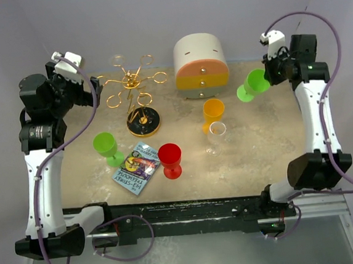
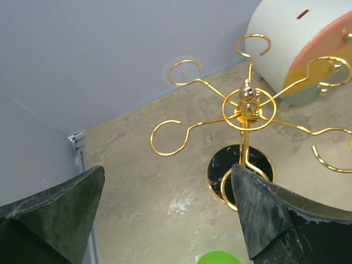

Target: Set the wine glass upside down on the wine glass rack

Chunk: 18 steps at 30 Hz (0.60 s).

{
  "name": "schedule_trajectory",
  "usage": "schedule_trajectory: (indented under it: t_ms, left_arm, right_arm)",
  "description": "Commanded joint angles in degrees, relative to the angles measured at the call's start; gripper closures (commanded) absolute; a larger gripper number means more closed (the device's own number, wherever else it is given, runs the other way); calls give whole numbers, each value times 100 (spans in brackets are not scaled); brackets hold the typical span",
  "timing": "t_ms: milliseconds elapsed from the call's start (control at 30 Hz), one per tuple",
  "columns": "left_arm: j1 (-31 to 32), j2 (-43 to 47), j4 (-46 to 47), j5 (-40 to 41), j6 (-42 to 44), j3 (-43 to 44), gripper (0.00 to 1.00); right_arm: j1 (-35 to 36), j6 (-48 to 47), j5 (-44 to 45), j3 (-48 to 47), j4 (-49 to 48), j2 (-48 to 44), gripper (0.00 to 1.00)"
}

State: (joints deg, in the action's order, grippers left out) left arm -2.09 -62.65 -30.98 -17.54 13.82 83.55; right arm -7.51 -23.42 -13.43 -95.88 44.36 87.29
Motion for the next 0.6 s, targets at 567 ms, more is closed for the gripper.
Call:
schedule_trajectory:
  t_ms: [567]
  left_arm:
    - [113, -506, 202, -2074, -2092, 919, 0]
  right_arm:
    - [2113, 1860, -1345, -1419, -2139, -816, 100]
